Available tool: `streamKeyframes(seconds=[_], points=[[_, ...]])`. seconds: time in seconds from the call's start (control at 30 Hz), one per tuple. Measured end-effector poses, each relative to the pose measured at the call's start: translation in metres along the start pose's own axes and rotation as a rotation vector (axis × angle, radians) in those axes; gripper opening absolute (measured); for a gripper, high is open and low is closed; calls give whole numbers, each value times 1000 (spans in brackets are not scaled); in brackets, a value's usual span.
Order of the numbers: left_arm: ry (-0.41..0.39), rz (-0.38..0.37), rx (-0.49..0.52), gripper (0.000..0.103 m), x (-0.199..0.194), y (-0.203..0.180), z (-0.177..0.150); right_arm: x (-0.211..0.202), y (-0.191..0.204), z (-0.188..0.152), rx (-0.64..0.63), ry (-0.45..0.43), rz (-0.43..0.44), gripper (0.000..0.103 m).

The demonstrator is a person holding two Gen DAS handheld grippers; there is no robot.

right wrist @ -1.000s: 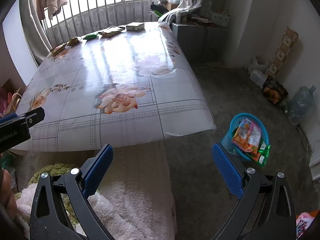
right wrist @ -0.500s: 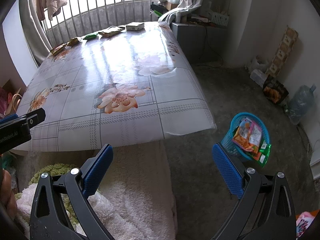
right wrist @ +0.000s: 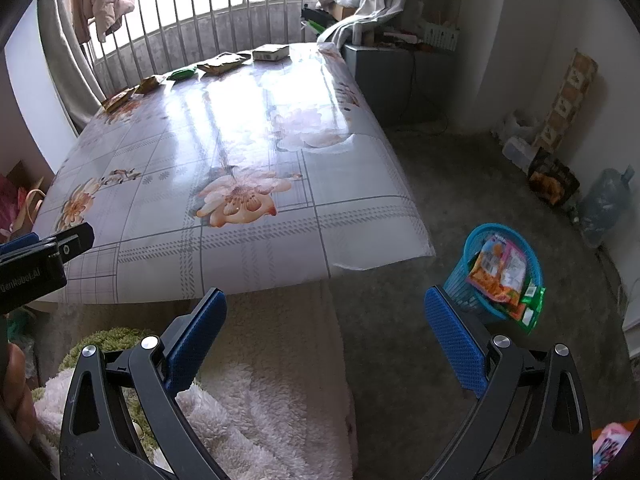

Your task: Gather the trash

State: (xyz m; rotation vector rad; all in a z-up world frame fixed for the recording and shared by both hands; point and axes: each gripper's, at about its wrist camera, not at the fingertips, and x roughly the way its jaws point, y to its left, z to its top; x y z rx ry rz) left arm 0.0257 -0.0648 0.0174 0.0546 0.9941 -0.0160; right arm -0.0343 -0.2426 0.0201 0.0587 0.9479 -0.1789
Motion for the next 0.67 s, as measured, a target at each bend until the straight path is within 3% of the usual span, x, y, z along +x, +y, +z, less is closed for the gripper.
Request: streamKeyframes(seconds=[0.67], points=[[29, -9, -4, 98, 6, 2, 0, 0, 0, -1, 7, -5, 2, 95]])
